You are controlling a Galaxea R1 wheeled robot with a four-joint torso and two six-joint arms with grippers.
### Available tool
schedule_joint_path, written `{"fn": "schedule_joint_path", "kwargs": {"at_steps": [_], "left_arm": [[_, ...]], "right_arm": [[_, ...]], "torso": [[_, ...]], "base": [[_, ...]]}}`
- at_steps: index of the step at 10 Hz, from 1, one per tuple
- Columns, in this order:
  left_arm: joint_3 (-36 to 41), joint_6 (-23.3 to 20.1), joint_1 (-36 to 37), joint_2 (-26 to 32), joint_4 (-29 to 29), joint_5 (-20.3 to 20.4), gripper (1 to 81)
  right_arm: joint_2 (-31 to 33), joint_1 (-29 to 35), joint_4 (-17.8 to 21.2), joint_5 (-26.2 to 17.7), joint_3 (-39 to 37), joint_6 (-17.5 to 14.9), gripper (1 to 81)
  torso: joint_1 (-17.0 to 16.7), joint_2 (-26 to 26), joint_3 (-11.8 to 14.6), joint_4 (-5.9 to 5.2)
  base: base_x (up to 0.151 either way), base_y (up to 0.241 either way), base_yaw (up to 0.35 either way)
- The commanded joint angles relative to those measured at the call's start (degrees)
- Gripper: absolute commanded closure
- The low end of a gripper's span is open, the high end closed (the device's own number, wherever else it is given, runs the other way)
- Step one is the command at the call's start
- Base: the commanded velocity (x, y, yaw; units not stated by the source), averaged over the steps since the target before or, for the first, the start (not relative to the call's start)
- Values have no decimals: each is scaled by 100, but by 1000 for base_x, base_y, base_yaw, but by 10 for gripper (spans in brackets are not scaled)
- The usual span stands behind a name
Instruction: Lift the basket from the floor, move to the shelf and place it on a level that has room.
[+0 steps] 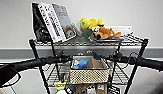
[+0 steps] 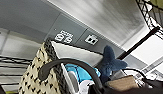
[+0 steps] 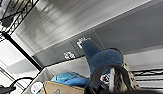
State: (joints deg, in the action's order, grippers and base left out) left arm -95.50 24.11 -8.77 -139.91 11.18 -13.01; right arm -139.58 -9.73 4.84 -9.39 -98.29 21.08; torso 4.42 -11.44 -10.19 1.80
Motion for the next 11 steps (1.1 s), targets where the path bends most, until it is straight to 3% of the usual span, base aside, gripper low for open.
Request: {"fn": "schedule_joint_path", "kwargs": {"at_steps": [1, 5, 8, 9, 10, 11], "left_arm": [[-549, -56, 1417, -301, -107, 70, 811], [-1050, -56, 1390, -538, -327, -149, 811], [-735, -73, 1390, -381, -335, -158, 811], [-568, -73, 1399, -302, -344, -149, 10], [-575, -73, 1399, -284, -344, -149, 10], [-575, -65, 1399, -257, -336, -158, 10]], "right_arm": [[-283, 1187, -150, 552, -346, 2, 811], [-600, 1055, -317, 482, -848, 2, 811], [-486, 1003, -361, 482, -673, 2, 811], [-460, 1011, -317, 490, -647, 2, 811], [-424, 1029, -299, 490, -602, 2, 10], [-398, 1020, -326, 482, -541, 2, 10]], "torso": [[0, 0, 0, 0], [0, 2, 0, 0], [0, 2, 0, 0], [0, 2, 0, 0], [0, 2, 0, 0], [0, 2, 0, 0]], "base": [[0, 0, 0], [0, 0, 0], [0, 0, 0], [0, 0, 0], [0, 0, 0], [0, 0, 0]]}}
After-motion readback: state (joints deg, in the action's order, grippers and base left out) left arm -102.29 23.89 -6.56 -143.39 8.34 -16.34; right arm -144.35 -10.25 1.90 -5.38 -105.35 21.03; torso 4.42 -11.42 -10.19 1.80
